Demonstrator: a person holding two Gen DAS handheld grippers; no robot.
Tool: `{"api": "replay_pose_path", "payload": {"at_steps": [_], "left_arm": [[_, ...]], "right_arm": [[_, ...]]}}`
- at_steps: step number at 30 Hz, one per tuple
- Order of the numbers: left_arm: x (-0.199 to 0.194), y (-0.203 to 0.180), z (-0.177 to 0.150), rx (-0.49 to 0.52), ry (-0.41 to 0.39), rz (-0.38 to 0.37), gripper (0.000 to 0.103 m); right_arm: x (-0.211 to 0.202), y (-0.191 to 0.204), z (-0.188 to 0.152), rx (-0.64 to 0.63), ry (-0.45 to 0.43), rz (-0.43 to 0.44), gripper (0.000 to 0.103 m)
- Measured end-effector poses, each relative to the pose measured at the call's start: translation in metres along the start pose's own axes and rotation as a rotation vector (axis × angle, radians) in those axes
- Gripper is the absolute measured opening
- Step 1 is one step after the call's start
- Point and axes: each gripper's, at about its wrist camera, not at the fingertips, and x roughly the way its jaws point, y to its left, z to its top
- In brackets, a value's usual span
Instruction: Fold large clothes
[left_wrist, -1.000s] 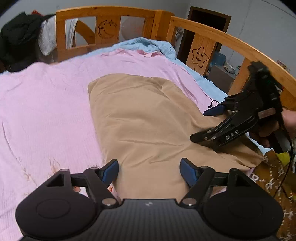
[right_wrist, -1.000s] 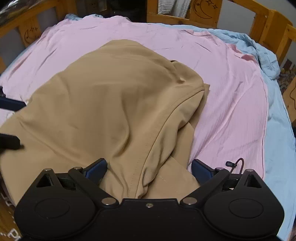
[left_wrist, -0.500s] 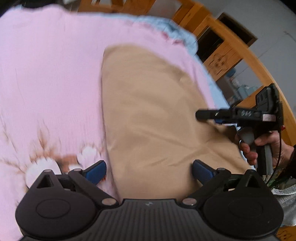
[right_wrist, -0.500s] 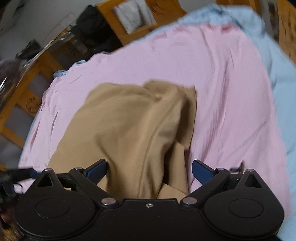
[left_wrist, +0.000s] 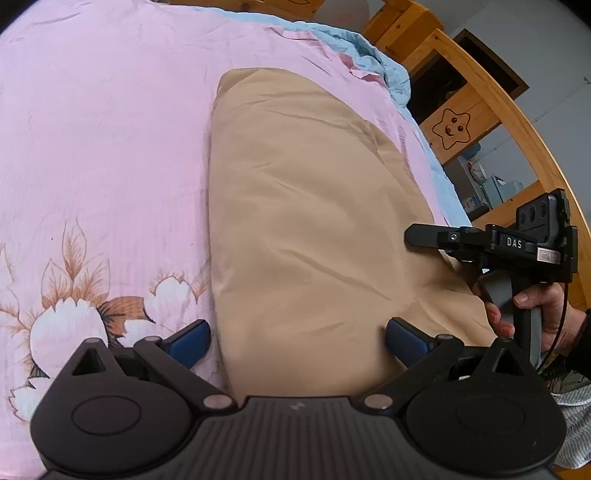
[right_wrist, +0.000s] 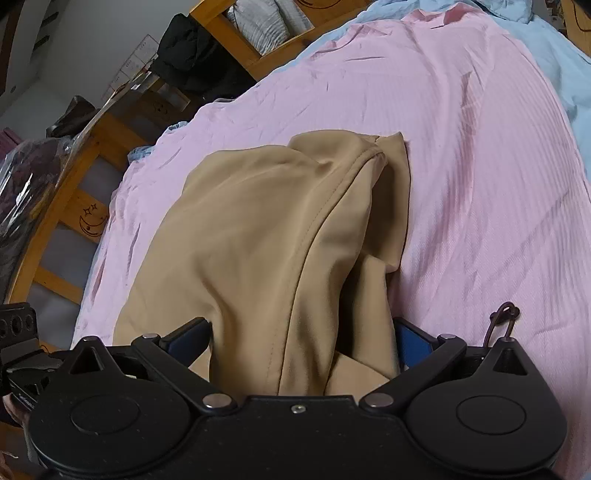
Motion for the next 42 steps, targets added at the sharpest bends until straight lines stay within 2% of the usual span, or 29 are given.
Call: {"api": "replay_pose_path", "payload": {"at_steps": [11, 15, 18, 20, 21, 23, 25, 30, 34, 39, 42], "left_arm": [[0.006, -0.002, 0.002, -0.007, -0.006, 0.014, 0.103], [0.012, 0.007, 0.006, -0.048, 0.044, -0.033, 0.103], [0.016, 0.009, 0.015, -0.037, 0.096, -0.051, 0.103], [0.02, 0.007, 0.022, -0.026, 0.131, -0.05, 0.102], [0.021, 0.005, 0.026, -0.011, 0.134, -0.052, 0.092], [0.022, -0.003, 0.032, 0.011, 0.145, -0.038, 0.087], [0.023, -0.008, 0.034, 0.014, 0.155, -0.019, 0.082], [0.014, -0.022, 0.038, 0.054, 0.135, 0.012, 0.071], [-0.001, -0.036, 0.053, 0.131, 0.09, 0.024, 0.065], [-0.027, -0.044, 0.087, 0.251, -0.013, 0.069, 0.065], [-0.035, -0.038, 0.117, 0.314, -0.046, 0.101, 0.065]], "right_arm": [[-0.001, 0.001, -0.007, -0.027, -0.019, -0.003, 0.103], [0.001, 0.012, -0.009, -0.072, -0.007, -0.045, 0.102], [0.004, 0.021, -0.011, -0.092, 0.008, -0.083, 0.101], [0.005, 0.026, -0.011, -0.094, 0.007, -0.104, 0.096], [0.004, 0.028, -0.012, -0.097, 0.007, -0.106, 0.09], [0.002, 0.032, -0.012, -0.109, 0.011, -0.106, 0.083], [-0.001, 0.035, -0.012, -0.116, 0.019, -0.109, 0.069], [-0.011, 0.039, -0.01, -0.09, 0.023, -0.094, 0.046], [-0.026, 0.051, -0.006, -0.068, -0.04, -0.078, 0.028], [-0.037, 0.07, 0.014, -0.106, -0.139, -0.053, 0.026], [-0.034, 0.08, 0.035, -0.1, -0.203, -0.041, 0.026]]}}
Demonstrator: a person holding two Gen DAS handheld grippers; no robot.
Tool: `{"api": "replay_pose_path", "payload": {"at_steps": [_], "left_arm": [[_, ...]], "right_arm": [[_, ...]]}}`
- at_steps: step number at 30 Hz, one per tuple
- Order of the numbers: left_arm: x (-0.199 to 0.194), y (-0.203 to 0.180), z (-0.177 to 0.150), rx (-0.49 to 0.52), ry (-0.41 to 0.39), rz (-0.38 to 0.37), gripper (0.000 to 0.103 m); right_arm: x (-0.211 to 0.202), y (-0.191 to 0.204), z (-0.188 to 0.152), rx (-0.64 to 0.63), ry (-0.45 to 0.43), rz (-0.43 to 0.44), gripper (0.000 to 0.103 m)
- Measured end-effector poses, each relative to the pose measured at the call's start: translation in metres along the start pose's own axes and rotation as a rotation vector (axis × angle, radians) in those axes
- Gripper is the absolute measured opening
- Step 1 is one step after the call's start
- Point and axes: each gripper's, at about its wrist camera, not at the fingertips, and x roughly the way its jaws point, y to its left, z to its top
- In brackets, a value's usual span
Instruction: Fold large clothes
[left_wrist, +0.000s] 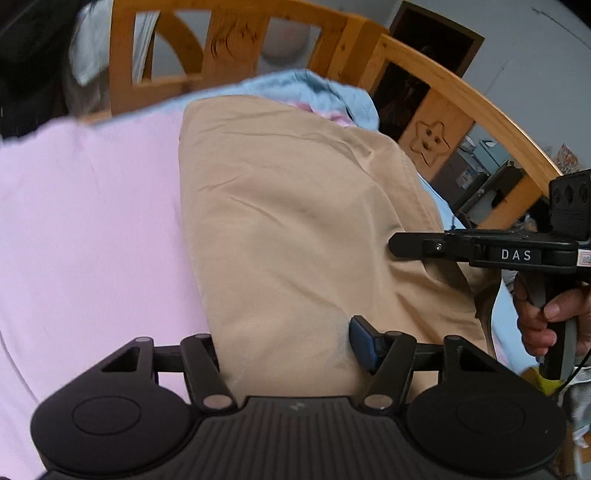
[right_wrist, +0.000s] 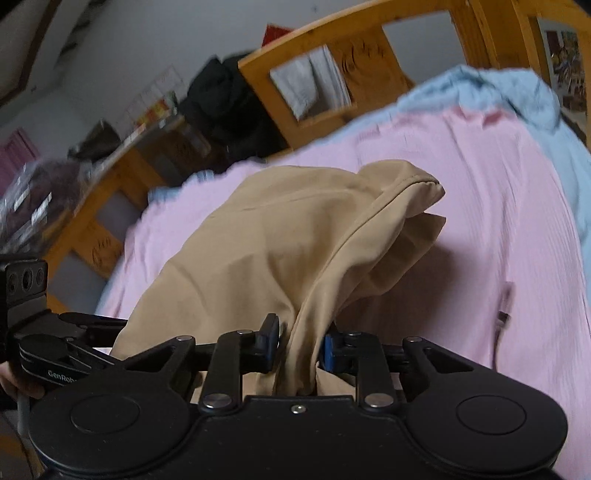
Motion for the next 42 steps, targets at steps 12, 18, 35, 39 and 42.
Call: {"api": "replay_pose_path", "payload": {"at_steps": [12, 18, 35, 39, 42], "left_arm": [[0.063, 0.086, 0.029, -0.236, -0.038, 0.076, 0.075], [0.051, 0.081, 0.017, -0.222, -0.07, 0.111, 0.086], [-0.1, 0.009, -0.014, -0.197, -0.514, 0.291, 0.102], [-0.128, -0.008, -0.038, -0.233, -0.567, 0.31, 0.102], [-0.143, -0.018, -0.061, -0.218, -0.59, 0.303, 0.102]], "right_arm": [[0.126, 0.007, 0.069, -0.152, -0.041, -0.188, 0.041], [0.131, -0.005, 0.064, -0.137, -0.085, -0.22, 0.062], [-0.002, 0.085, 0.04, -0.257, -0.316, -0.236, 0.102], [-0.039, 0.112, 0.016, -0.313, -0.372, -0.253, 0.102], [-0.062, 0.129, -0.005, -0.347, -0.425, -0.265, 0.102]]}}
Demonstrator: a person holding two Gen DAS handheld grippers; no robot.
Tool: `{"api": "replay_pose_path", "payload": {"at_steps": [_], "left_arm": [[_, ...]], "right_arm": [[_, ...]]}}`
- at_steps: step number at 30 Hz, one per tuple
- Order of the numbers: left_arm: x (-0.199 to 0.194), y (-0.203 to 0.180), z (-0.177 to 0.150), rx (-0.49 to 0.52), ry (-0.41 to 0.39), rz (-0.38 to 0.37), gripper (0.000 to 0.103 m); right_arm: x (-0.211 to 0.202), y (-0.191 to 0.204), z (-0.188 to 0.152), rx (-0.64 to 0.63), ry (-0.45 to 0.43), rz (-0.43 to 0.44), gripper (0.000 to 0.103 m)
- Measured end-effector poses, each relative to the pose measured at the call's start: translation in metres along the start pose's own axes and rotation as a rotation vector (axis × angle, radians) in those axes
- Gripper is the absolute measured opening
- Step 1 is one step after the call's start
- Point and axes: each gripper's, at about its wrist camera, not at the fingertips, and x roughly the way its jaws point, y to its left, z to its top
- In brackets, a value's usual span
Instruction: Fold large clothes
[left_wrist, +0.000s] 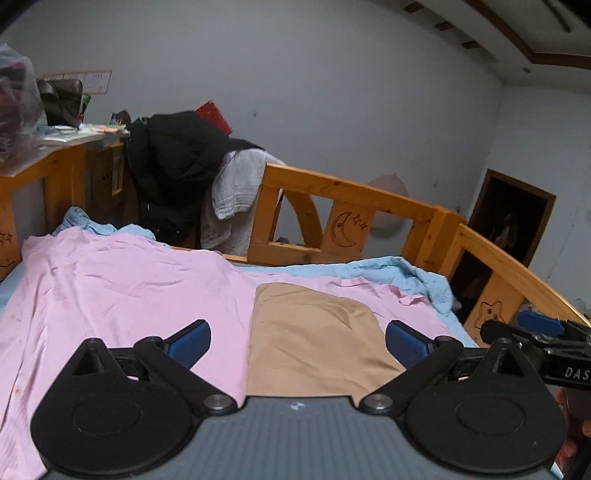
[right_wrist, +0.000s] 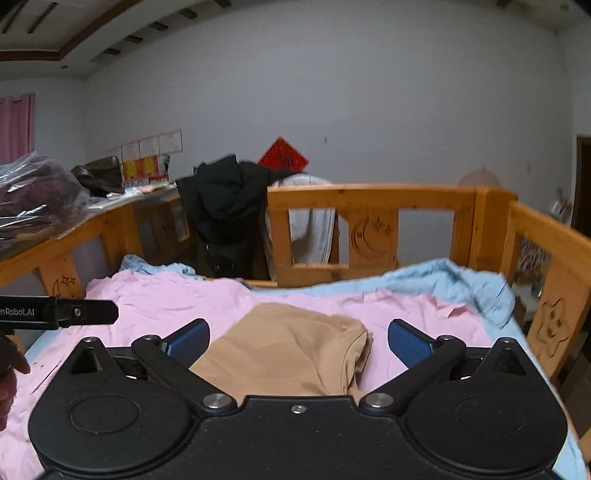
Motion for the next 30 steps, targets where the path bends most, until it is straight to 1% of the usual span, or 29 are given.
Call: {"api": "replay_pose_path", "payload": {"at_steps": [7, 12, 14, 20, 25, 30], "left_arm": [[-0.051, 0.003, -0.033, 0.064, -0.023, 0.052, 0.102], [-0.069, 0.008, -0.047, 0.058, -0.026, 0.089, 0.102], [-0.074, 0.01, -0.053, 0.054, -0.025, 0.103, 0.102], [-0.084, 0.012, -0.083, 0.091, -0.004, 0.141, 0.102], [-0.09, 0.014, -0.109, 0.116, 0.019, 0.138, 0.102], [-0.092, 0.018, -0.128, 0.125, 0.042, 0.139, 0.102]], "right_arm": [[-0.064, 0.028, -0.025, -0.083, -0.12, -0.05, 0.102], [-0.094, 0.042, -0.049, -0.086, -0.152, -0.068, 0.102], [-0.101, 0.045, -0.06, -0.066, -0.15, -0.071, 0.102], [-0.118, 0.056, -0.095, -0.045, -0.144, -0.103, 0.102], [-0.129, 0.062, -0.118, -0.061, -0.132, -0.124, 0.102], [-0.134, 0.064, -0.14, -0.039, -0.083, -0.147, 0.102]]}}
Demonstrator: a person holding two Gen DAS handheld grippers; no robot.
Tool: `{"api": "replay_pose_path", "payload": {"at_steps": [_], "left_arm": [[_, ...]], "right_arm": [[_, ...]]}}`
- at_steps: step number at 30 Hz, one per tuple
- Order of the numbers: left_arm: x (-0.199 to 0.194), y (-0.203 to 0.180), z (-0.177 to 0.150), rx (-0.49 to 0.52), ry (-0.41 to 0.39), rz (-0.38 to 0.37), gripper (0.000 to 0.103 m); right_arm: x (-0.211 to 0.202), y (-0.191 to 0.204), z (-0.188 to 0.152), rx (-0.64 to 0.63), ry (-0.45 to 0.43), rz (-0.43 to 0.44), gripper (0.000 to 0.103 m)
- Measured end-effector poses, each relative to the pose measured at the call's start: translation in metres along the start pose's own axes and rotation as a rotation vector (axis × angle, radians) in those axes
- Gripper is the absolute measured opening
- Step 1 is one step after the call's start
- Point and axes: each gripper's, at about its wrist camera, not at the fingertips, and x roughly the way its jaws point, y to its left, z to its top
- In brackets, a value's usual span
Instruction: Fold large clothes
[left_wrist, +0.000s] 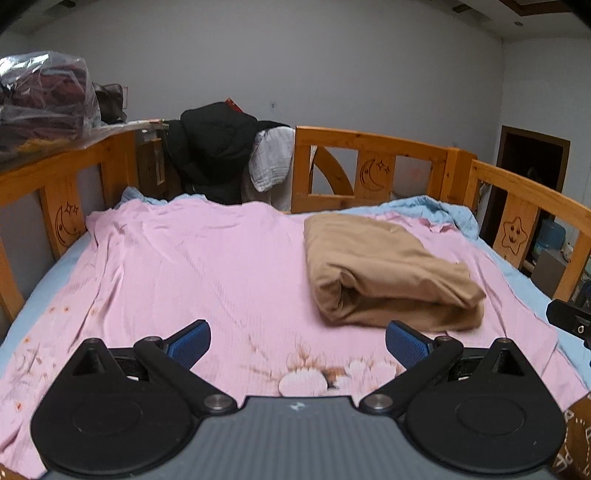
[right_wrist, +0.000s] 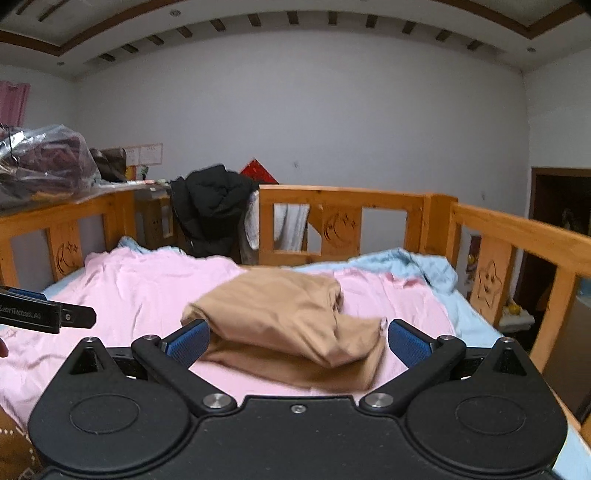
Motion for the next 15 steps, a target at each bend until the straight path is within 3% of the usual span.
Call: {"api": "replay_pose_path", "payload": {"at_steps": [15], "left_arm": [[0.005, 0.0, -0.034, 0.04, 0.058, 0.016, 0.102]], "right_arm": [[0.004, -0.005, -0.039, 0.022, 0.098, -0.049, 0.102]]}}
